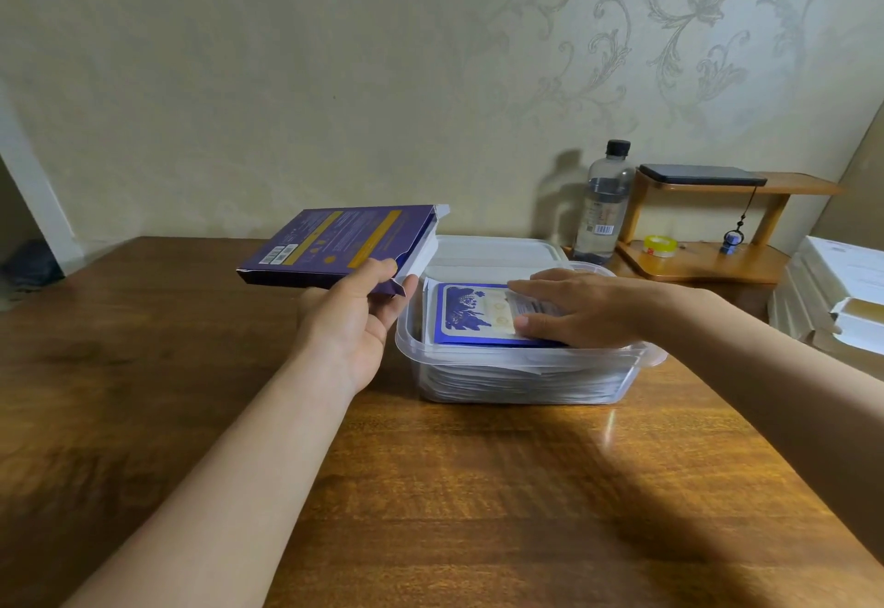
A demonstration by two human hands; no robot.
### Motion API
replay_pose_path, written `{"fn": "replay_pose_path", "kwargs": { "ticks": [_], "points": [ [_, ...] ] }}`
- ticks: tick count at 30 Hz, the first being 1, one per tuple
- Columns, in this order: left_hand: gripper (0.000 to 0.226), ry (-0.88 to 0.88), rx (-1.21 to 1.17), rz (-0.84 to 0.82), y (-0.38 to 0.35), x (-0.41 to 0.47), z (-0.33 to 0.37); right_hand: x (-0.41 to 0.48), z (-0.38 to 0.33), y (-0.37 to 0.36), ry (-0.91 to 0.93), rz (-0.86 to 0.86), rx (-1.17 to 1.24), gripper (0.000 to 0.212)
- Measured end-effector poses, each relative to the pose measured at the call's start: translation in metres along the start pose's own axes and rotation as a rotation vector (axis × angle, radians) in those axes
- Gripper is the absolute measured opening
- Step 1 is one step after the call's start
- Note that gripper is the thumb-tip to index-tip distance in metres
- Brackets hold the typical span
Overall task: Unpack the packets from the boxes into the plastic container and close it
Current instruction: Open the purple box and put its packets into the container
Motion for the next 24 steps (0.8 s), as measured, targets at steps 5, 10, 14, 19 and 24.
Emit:
{"fn": "replay_pose_path", "kwargs": {
  "ticks": [5,10,14,19,24],
  "points": [
    [0.039,0.011,0.004,0.002,0.000,0.000,-0.001,0.001,-0.009,0.016,0.051,0.188,0.046,0.068],
    [0.047,0.019,-0.001,-0.010,-0.001,0.000,-0.001,0.017,-0.027,0.006,0.151,0.177,0.065,0.073],
    [0.044,0.013,-0.004,-0.016,-0.001,0.000,-0.001,0.027,-0.033,-0.003,0.242,0.115,0.099,0.085],
    [0.048,0.016,-0.001,-0.017,-0.001,0.000,-0.002,0.034,-0.028,-0.012,0.252,0.069,0.052,0.080],
    [0.054,0.028,-0.007,-0.003,-0.001,0.001,-0.002,0.032,-0.033,-0.011,0.236,0.051,0.014,0.074]
  ]
}}
Point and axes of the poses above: each hand's wrist, its own x-axis towards the middle knuckle, its own y-axis out of the back of the hand, z = x × y, the point moved 5 cm from there along x, towards the middle knuckle, and after that the axes turned 6 degrees about y, right-handed, at the moved point
